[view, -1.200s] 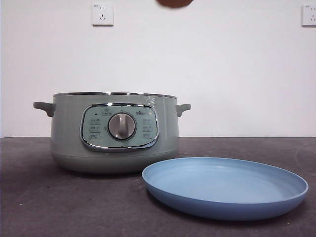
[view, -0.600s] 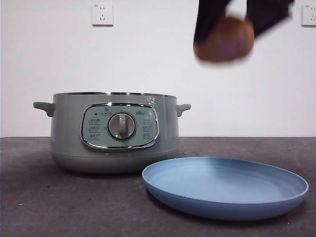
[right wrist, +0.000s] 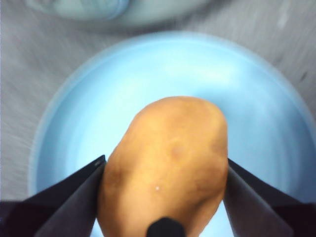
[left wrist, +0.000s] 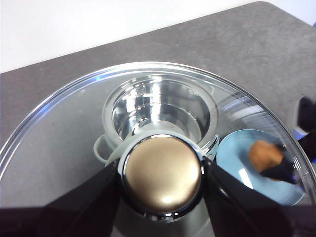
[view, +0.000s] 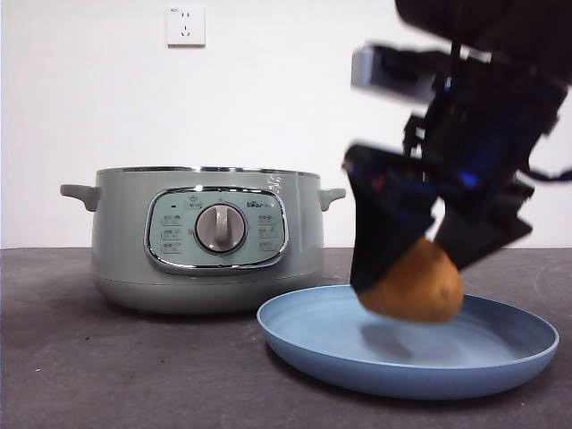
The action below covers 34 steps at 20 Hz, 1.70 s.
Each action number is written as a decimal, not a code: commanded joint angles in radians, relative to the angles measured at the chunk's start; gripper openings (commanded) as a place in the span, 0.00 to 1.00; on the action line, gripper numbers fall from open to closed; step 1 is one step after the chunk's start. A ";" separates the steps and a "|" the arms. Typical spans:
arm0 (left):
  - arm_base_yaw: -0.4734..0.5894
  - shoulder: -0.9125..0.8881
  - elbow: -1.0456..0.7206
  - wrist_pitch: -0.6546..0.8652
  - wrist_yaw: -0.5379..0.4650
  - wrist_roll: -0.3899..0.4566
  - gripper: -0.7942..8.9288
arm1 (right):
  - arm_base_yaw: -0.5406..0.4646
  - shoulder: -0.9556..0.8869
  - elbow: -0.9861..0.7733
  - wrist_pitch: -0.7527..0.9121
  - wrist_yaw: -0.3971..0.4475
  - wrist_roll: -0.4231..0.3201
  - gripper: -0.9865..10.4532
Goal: Take the potato out from the steamer,put the potato on the plate,close the lid
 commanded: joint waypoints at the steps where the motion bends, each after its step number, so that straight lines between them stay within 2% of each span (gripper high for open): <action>1: 0.002 -0.011 0.006 0.062 0.015 0.009 0.07 | 0.000 0.051 -0.010 0.037 -0.001 0.008 0.08; 5: 0.001 0.019 0.006 0.071 0.016 0.023 0.07 | -0.005 0.097 -0.010 0.045 0.001 0.006 0.08; 6: 0.000 0.040 0.006 0.080 0.021 0.024 0.07 | -0.006 0.097 -0.010 0.043 0.007 0.006 0.12; 7: 0.000 0.057 0.006 0.089 0.037 0.029 0.07 | -0.006 0.097 -0.010 0.041 0.007 0.007 0.18; 10: -0.001 0.147 0.006 0.167 0.082 0.045 0.07 | -0.008 0.097 -0.010 0.032 0.007 0.021 0.59; 11: -0.001 0.161 0.006 0.190 0.094 0.050 0.07 | -0.008 0.097 -0.010 0.032 0.007 0.022 0.62; 18: -0.035 0.386 0.006 0.388 0.118 0.086 0.07 | -0.010 -0.012 0.003 0.022 0.010 0.025 0.62; 29: -0.086 0.691 0.006 0.613 0.111 0.102 0.07 | -0.010 -0.591 0.073 -0.338 0.048 0.074 0.61; 34: -0.090 0.772 0.006 0.653 0.105 0.102 0.07 | -0.010 -0.750 0.129 -0.422 0.078 0.097 0.61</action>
